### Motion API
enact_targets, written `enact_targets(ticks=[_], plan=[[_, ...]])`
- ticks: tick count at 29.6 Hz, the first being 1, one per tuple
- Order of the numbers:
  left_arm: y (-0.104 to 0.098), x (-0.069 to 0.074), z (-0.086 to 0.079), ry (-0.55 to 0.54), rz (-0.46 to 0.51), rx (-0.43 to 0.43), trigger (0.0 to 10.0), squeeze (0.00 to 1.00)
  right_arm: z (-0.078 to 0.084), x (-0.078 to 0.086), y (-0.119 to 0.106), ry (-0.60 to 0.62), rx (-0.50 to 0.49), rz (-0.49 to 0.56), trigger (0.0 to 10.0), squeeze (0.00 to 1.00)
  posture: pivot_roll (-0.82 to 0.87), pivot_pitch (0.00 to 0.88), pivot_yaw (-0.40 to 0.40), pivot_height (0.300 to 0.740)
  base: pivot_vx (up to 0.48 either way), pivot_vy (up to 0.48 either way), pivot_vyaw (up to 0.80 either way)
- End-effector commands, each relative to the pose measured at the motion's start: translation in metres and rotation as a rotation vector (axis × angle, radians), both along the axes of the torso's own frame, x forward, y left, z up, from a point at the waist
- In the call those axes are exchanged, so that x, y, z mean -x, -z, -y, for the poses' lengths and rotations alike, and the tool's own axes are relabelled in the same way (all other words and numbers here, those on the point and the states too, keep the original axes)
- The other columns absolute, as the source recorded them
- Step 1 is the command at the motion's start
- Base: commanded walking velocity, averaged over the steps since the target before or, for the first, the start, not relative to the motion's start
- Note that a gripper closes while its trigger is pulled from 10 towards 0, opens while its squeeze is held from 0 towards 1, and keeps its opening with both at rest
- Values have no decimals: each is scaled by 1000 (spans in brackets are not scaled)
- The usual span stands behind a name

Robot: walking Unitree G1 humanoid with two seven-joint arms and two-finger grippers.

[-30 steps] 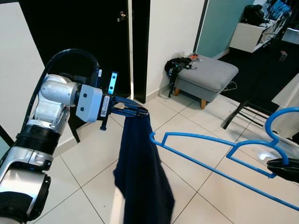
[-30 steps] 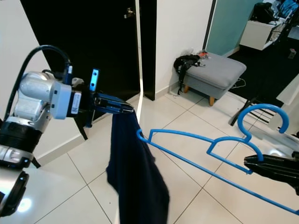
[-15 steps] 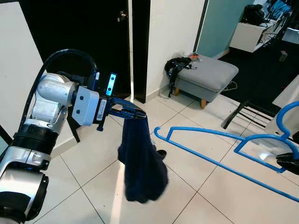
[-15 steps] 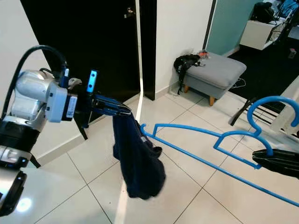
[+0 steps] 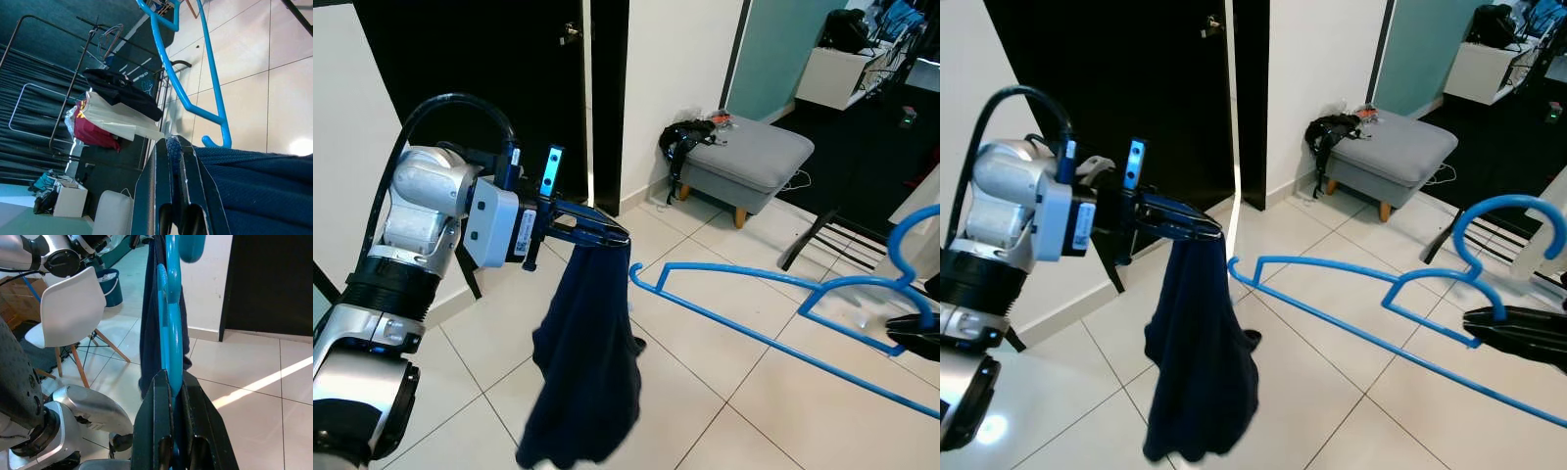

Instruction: Hang hanger

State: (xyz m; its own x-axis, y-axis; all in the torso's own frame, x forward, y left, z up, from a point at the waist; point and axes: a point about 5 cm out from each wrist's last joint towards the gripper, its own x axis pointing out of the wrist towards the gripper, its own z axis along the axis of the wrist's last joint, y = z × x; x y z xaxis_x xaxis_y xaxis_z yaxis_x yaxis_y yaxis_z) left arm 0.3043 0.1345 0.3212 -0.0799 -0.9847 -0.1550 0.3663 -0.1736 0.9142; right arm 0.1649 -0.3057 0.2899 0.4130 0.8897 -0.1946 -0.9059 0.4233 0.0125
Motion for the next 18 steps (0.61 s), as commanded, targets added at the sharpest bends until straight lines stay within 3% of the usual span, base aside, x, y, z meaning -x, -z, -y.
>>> enact_targets(ticks=[1,18], plan=[[-9,4,2,30,36,8,10000,0,-5,-1,-3,-21,24,19,10000,0,-86,63,9,740,0,0,0],[-15,7,5,26,60,22,10000,0,-17,-11,4,-83,33,1,10000,0,-85,56,6,740,0,0,0]])
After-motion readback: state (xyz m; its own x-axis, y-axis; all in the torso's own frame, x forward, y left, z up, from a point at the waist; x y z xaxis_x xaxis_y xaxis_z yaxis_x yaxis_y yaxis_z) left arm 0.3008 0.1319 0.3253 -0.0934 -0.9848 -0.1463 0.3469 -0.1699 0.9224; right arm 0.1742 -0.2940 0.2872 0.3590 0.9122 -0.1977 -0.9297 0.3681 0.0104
